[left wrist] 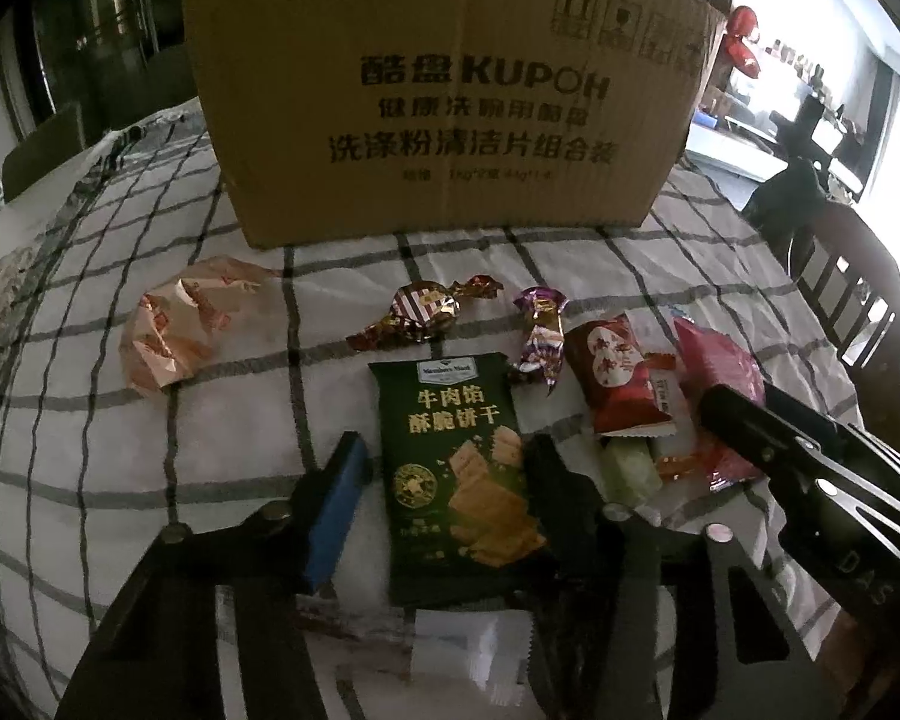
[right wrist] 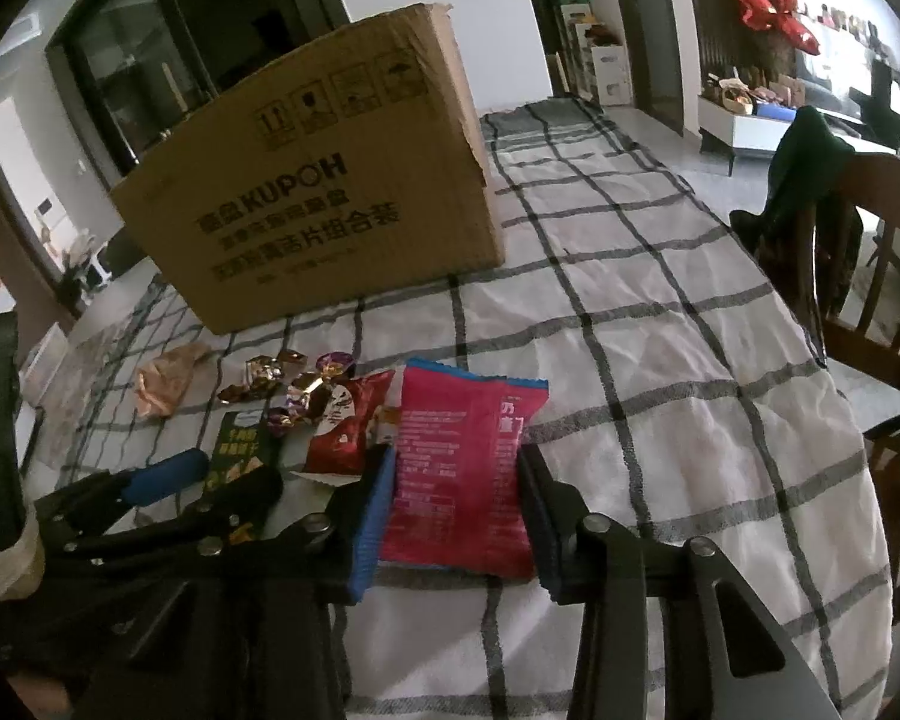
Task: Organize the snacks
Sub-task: 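Grasp the pink snack bag with the right tool while the left tool grasps the green cracker packet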
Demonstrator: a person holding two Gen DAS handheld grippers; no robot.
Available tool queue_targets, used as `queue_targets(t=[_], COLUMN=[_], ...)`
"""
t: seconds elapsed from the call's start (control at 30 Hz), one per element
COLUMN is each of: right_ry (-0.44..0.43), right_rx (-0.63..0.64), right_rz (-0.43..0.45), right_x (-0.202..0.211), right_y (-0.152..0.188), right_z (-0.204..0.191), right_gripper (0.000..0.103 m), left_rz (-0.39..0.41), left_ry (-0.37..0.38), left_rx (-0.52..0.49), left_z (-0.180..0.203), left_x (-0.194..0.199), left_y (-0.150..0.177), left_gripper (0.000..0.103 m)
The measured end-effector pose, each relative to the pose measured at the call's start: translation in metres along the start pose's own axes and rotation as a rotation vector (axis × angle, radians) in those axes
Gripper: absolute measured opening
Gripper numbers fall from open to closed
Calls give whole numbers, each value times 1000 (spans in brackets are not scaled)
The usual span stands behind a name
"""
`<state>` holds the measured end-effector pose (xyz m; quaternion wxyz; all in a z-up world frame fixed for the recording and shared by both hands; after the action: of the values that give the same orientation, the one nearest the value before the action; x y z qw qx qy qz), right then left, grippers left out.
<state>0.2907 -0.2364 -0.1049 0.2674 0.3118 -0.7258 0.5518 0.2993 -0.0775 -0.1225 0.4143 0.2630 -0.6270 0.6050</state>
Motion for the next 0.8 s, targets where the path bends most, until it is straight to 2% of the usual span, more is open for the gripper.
queue_targets(t=[0.03, 0.27, 0.8], right_ry=[-1, -3, -30], right_rx=[-2, 4, 38], right_rz=[2, 22, 93], right_x=[0, 7, 55], right_y=[0, 1, -10], right_z=[0, -3, -19], right_gripper=[40, 38, 38], left_rz=[2, 15, 90], left_ry=[3, 14, 36], left_rx=[2, 9, 22], left_z=[0, 0, 1], left_x=[0, 6, 56], left_y=[0, -1, -7], left_gripper=[45, 45, 44])
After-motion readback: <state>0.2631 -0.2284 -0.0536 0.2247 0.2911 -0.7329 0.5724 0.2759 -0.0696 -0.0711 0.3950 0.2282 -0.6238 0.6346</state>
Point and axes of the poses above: each gripper's, at about its wrist camera, not at the fingertips, and x roughly against the way its jaws point, z to its right, y to its underside, the point moved 2 cm from there along -x, roughly the way its jaws point, and after that the axes turned 1 degree about x, right-handed, at the moved point
